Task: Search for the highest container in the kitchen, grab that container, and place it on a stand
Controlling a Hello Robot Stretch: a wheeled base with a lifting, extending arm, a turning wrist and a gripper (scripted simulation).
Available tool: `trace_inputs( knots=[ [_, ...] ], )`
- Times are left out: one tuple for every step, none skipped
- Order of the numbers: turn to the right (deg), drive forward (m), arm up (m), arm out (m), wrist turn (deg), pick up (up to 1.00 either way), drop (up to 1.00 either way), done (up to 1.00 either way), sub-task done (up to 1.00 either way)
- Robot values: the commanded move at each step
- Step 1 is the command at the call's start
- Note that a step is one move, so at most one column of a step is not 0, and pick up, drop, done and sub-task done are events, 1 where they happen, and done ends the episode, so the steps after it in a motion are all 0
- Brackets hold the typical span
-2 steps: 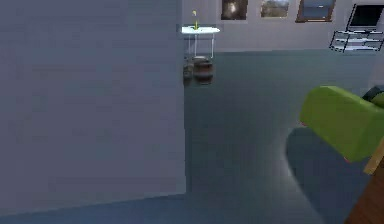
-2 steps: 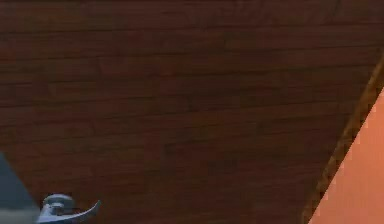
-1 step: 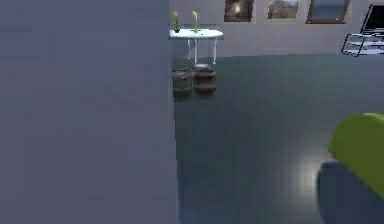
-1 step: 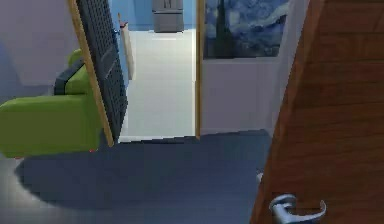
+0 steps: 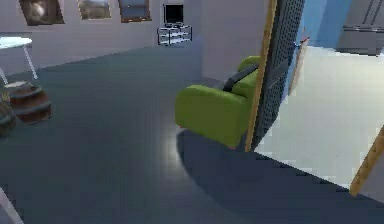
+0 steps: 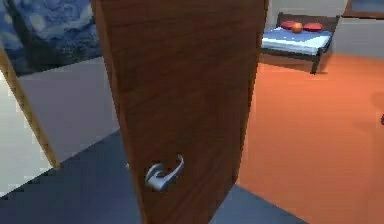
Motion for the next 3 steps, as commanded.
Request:
trace_inputs(
  knots=[
    [33.0,0.0,0.0,0.0,0.0,0.0,0.0,0.0,0.0],
    [0.0,0.6,0.0,0.0,0.0,0.0,0.0,0.0,0.0],
    [3.0,0.0,0.0,0.0,0.0,0.0,0.0,0.0,0.0]
  ],
)
